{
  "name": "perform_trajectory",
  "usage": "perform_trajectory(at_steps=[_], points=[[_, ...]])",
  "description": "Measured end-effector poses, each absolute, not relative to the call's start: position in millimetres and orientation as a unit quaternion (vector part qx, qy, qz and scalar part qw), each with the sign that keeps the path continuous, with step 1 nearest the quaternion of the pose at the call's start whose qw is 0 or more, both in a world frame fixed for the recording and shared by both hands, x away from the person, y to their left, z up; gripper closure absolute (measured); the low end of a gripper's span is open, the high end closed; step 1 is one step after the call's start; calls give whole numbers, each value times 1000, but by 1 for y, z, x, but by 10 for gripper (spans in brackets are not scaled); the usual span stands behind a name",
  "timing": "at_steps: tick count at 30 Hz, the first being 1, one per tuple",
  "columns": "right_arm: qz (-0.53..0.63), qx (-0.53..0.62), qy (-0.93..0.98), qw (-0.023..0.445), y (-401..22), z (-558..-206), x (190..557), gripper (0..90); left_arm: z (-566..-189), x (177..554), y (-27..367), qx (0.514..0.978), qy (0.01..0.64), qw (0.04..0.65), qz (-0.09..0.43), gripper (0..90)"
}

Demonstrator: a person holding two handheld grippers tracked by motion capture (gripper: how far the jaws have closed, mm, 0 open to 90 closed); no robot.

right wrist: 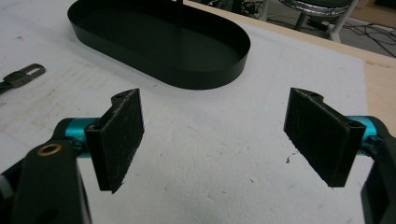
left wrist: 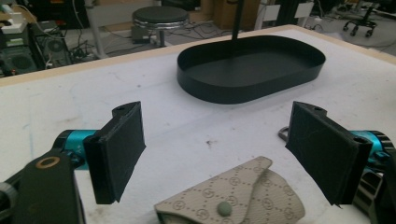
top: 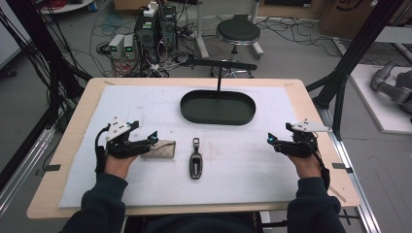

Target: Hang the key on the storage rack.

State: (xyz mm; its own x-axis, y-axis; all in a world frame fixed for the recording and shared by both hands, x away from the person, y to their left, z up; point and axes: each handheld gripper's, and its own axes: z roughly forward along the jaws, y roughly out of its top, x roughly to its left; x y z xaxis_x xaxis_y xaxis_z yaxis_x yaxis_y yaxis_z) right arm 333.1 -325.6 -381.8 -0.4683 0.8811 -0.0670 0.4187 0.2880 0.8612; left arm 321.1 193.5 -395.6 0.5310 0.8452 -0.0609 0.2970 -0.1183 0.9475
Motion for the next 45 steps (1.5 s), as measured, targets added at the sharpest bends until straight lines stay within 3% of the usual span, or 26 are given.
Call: perform_trajectory(at_steps=[7,20,30,32,36,39,41,43,45], points=[[410,435,749,286,-324,-381,332,205,-403,316,167,727,399,514,219,193],[410,433,751,282,-318,-381,334,205,-431,306,82,800,362,455,147,201],[407,431,755,281,-319,-382,332,206,-446,309,59,831,368,403,109,203],[407,430,755,282,-319,-382,332,206,-447,309,57,838,356,399,109,234],[408,430,755,282,-319,-382,332,206,-444,312,61,855,325,389,110,406],[407,429,755,282,-319,-382,332,206,-444,314,66,855,323,391,109,475],[406,429,756,281,-318,-382,332,207,-445,314,65,853,324,389,125,471],[407,430,756,281,-318,-382,332,207,-446,314,63,851,332,384,137,341],[407,428,757,279,-318,-383,332,207,-448,317,59,847,339,385,139,296]])
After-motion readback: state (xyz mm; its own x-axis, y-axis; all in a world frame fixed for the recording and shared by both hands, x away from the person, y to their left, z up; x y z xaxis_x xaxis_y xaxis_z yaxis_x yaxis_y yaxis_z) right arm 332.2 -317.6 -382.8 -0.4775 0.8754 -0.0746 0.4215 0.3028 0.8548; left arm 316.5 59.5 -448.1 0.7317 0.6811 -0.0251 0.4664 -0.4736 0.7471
